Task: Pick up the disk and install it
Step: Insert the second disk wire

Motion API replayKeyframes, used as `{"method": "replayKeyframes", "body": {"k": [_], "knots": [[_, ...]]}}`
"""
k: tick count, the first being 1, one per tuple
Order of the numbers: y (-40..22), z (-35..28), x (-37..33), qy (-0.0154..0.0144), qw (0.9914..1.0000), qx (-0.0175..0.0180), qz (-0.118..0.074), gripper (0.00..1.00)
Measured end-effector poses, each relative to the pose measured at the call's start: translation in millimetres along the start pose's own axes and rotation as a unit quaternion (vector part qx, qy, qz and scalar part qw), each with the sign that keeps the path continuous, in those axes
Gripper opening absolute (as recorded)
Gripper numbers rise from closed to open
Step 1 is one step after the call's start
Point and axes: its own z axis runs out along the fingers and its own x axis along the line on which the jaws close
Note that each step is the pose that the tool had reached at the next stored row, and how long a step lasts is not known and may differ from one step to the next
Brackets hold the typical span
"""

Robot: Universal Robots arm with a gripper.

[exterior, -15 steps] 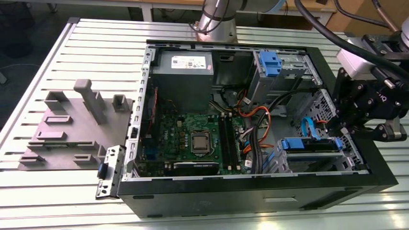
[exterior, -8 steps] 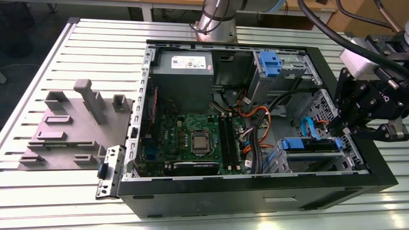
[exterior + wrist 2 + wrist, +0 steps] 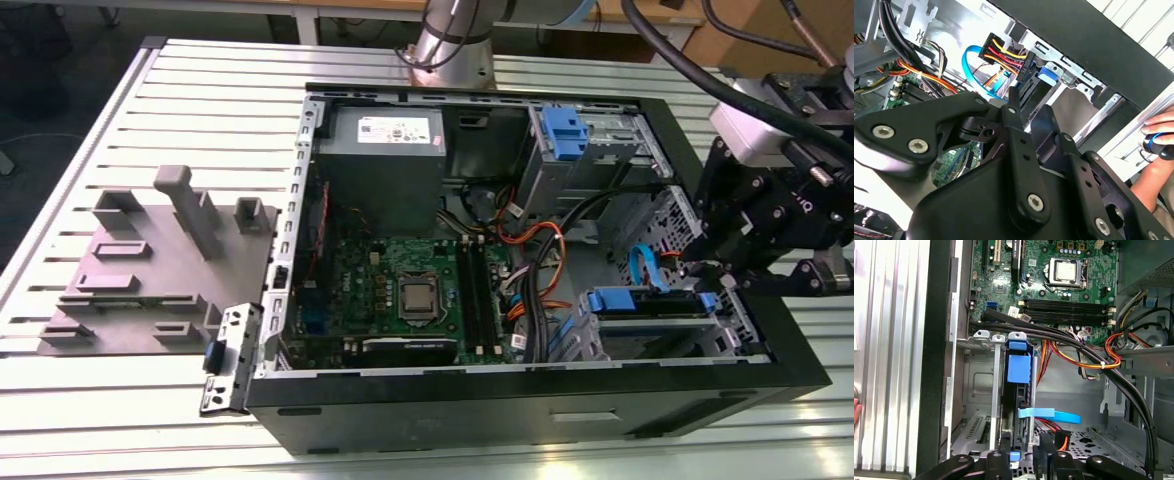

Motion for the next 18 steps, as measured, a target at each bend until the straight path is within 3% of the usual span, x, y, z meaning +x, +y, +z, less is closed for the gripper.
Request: {"method": "replayKeyframes", "body": {"k": [5, 7, 14, 18], "knots": [[-0.4, 2.5, -8.7, 0.0000, 1.00000, 0.0000, 0.000, 0.36], [-0.8, 3.2, -13.3, 0.0013, 1.00000, -0.0001, 0.000, 0.36], [-5.5, 5.4, -14.0, 0.0118, 0.99993, -0.0013, 0.000, 0.36], [-7.9, 8.8, -15.9, 0.0238, 0.99972, -0.0019, 0.000, 0.36]]}}
